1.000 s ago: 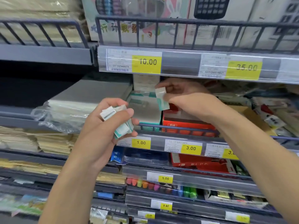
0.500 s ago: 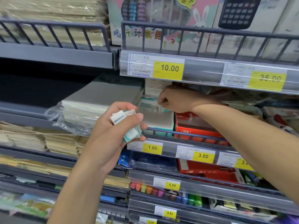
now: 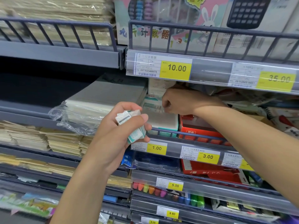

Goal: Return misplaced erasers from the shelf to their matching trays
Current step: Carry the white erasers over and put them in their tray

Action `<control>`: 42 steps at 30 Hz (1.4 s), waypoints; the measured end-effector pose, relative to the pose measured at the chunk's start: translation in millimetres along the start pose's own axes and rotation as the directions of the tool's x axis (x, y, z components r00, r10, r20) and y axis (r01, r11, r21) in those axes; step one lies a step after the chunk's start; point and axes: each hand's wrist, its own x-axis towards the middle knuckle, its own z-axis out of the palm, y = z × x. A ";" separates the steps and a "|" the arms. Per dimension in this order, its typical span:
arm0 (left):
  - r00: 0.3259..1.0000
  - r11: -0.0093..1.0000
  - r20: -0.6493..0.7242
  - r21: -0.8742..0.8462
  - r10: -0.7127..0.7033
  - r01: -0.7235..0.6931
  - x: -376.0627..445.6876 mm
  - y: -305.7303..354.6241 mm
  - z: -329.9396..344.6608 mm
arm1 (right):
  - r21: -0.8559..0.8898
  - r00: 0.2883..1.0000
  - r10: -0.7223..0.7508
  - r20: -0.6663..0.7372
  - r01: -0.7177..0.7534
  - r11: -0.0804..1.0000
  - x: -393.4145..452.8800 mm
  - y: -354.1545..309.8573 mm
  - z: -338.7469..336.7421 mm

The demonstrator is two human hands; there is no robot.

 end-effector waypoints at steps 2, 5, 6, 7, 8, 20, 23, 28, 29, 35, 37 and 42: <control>1.000 1.000 0.004 0.001 -0.003 0.003 -0.5 -0.1 -0.5 | -0.009 1.000 -0.027 -0.001 0.027 1.000 -1.2 0.1 0.0; 1.000 1.000 0.012 -0.003 -0.008 0.008 -0.8 0.5 -0.5 | -0.017 0.999 -0.045 -0.027 0.045 0.999 0.5 3.0 1.4; 1.000 1.000 0.016 -0.005 -0.009 0.009 -0.9 1.3 -0.3 | -0.012 0.999 -0.045 -0.031 0.044 0.999 1.1 3.6 2.2; 1.000 1.000 0.018 -0.006 -0.011 0.011 -0.8 1.9 -0.2 | -0.007 0.999 -0.042 -0.034 0.042 0.999 1.4 3.5 2.8; 1.000 1.000 0.021 -0.004 -0.013 0.014 -0.9 2.4 -0.2 | -0.002 0.999 -0.039 -0.037 0.039 0.999 2.0 3.6 3.7; 0.998 0.998 -0.026 0.020 -0.060 0.061 -4.0 7.4 13.2 | 0.321 0.990 0.043 -0.135 0.002 0.947 -36.3 0.5 -11.1; 0.996 0.997 -0.049 0.006 -0.078 0.078 -7.1 7.4 22.2 | 0.715 0.974 -0.070 -0.218 0.208 0.668 -72.5 -13.2 -11.4; 0.992 0.993 -0.045 0.002 -0.118 0.118 -13.2 7.4 38.0 | 0.774 0.897 -0.319 -0.307 0.430 0.465 -100.3 -32.2 -2.5; 0.992 0.993 -0.051 0.003 -0.119 0.119 -14.3 7.4 40.4 | 0.769 0.893 -0.313 -0.323 0.441 0.463 -100.2 -34.0 -1.2; 0.988 0.992 -0.105 -0.056 -0.117 0.112 -19.0 13.3 38.9 | 0.845 0.898 -0.126 -0.423 0.440 0.303 -102.5 -29.8 2.2; 0.989 0.995 -0.113 -0.027 -0.098 0.095 -18.1 16.5 34.5 | 0.896 0.920 -0.057 -0.388 0.391 0.211 -99.6 -27.0 1.8; 0.995 0.998 -0.074 0.019 -0.065 0.066 -12.0 26.3 17.6 | 0.973 0.972 0.160 -0.170 0.139 0.186 -80.5 -17.8 -3.2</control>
